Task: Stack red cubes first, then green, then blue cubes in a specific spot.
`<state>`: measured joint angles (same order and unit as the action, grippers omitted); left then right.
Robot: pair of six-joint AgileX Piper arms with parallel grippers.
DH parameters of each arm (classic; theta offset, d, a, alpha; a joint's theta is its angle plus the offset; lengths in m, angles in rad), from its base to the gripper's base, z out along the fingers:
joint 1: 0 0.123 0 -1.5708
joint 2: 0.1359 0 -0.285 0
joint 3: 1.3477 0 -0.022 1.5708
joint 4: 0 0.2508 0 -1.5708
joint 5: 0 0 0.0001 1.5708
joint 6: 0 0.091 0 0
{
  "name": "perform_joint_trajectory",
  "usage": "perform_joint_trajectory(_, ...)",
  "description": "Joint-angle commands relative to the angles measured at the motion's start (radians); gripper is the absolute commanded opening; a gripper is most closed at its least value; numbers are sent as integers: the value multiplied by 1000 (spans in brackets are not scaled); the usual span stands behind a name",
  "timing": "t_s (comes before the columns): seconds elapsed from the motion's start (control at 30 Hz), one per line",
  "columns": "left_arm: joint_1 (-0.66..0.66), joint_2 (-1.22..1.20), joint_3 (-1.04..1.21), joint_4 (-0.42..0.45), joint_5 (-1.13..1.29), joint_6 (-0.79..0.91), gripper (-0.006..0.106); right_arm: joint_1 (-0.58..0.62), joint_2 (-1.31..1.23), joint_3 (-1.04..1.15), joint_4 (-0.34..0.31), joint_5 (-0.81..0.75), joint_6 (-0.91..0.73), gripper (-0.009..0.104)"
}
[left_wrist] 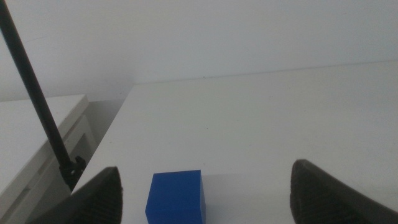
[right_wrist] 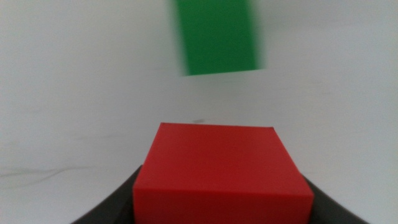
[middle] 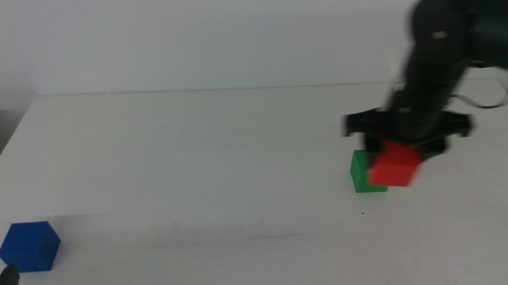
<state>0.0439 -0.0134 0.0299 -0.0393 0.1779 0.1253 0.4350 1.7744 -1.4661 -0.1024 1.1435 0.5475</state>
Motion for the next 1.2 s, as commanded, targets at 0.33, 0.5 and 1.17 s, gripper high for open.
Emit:
perform_joint_trajectory(0.33,-1,-20,-4,-14,-83,-10,91,256,198,-320,-37,122,170,-1)
perform_joint_trajectory(0.5,-1,-20,-4,-14,-83,-10,91,291,268,-371,-20,126,183,-1)
perform_joint_trajectory(1.17,-1,-20,-4,-14,-83,-10,91,325,363,-379,10,-17,190,-1)
